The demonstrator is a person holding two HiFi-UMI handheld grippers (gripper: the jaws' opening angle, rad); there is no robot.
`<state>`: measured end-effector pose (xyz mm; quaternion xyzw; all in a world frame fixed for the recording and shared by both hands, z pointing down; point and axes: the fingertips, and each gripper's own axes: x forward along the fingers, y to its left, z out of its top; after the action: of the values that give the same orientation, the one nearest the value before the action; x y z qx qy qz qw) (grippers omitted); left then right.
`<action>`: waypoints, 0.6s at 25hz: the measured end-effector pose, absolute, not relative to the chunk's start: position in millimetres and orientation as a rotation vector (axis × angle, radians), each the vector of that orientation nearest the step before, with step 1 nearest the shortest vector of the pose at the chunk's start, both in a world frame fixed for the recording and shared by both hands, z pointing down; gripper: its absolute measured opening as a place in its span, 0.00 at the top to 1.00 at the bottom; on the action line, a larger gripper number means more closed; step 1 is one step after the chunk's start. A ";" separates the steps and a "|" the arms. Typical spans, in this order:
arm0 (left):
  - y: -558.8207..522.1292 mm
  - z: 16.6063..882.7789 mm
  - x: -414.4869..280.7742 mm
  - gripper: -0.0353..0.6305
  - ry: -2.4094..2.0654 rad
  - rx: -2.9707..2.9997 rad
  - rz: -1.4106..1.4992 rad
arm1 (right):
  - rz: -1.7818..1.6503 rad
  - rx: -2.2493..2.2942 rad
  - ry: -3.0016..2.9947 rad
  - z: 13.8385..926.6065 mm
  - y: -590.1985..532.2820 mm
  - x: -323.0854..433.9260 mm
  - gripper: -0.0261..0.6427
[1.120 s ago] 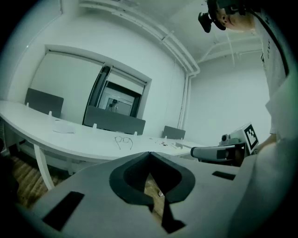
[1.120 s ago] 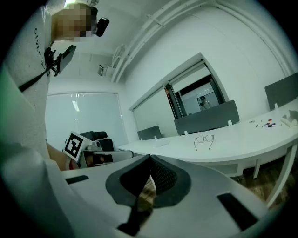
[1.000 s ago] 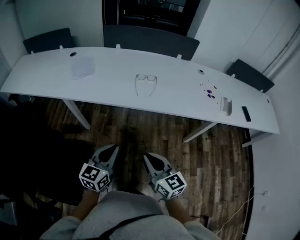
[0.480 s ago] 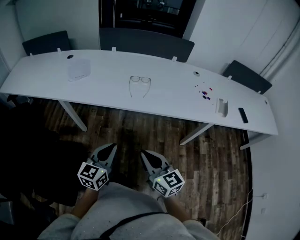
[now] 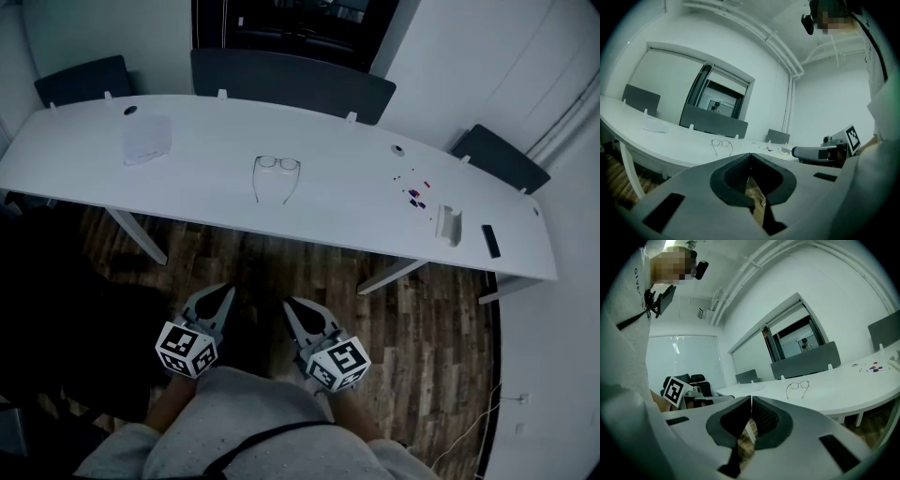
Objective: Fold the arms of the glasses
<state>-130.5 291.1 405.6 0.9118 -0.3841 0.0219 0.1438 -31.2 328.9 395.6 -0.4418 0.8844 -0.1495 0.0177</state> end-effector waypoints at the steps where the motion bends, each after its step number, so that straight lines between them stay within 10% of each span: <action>1: 277.0 408.4 -127.9 0.93 -1.102 2.623 0.065 | -0.466 -1.379 2.753 398.2 315.5 -28.9 0.93; 15: 65.0 414.1 -98.2 0.93 -0.984 2.648 0.158 | -0.538 -1.456 2.736 405.9 107.1 -5.2 0.93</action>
<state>-98.2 65.0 414.1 0.9245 -0.3434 0.0553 0.1557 -5.2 107.1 405.9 -0.4629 0.8698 -0.1710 -0.0018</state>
